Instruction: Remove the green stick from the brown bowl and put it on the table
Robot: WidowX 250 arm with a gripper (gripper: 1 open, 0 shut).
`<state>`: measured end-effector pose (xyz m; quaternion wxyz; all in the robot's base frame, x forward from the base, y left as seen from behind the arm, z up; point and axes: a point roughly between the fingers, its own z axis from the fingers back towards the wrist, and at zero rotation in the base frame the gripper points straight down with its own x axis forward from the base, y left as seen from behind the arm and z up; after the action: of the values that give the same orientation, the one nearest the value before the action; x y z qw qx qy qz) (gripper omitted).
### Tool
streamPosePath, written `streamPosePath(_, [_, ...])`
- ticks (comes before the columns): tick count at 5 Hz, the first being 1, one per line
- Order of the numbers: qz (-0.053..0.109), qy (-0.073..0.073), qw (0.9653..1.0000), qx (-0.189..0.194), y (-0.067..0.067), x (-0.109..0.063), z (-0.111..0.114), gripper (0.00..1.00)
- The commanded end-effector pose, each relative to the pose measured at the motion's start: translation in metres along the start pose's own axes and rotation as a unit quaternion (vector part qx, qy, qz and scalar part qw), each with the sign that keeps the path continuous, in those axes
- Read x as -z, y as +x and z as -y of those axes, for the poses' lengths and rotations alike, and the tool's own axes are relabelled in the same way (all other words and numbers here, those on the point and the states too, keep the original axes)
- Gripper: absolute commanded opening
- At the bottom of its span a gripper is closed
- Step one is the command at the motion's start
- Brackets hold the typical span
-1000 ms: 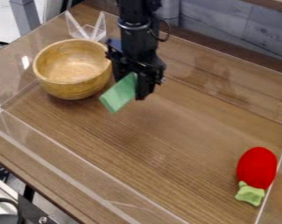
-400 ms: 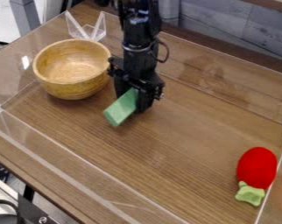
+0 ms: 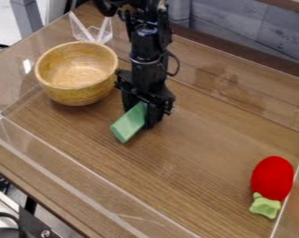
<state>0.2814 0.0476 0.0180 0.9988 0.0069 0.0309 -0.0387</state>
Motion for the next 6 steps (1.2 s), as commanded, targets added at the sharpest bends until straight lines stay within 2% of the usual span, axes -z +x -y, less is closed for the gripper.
streamPosePath(1, [0.029,-0.006,0.9995,-0.009,0.01,-0.028,-0.008,1.0])
streamPosePath(4, [0.054,-0.042,0.9973,-0.025,0.028,-0.077,-0.006,1.0])
streamPosePath(5, [0.081,-0.059,0.9942,-0.038,0.027,-0.103,-0.01,1.0])
streamPosePath(6, [0.106,-0.075,0.991,-0.032,0.019,-0.119,-0.005,1.0])
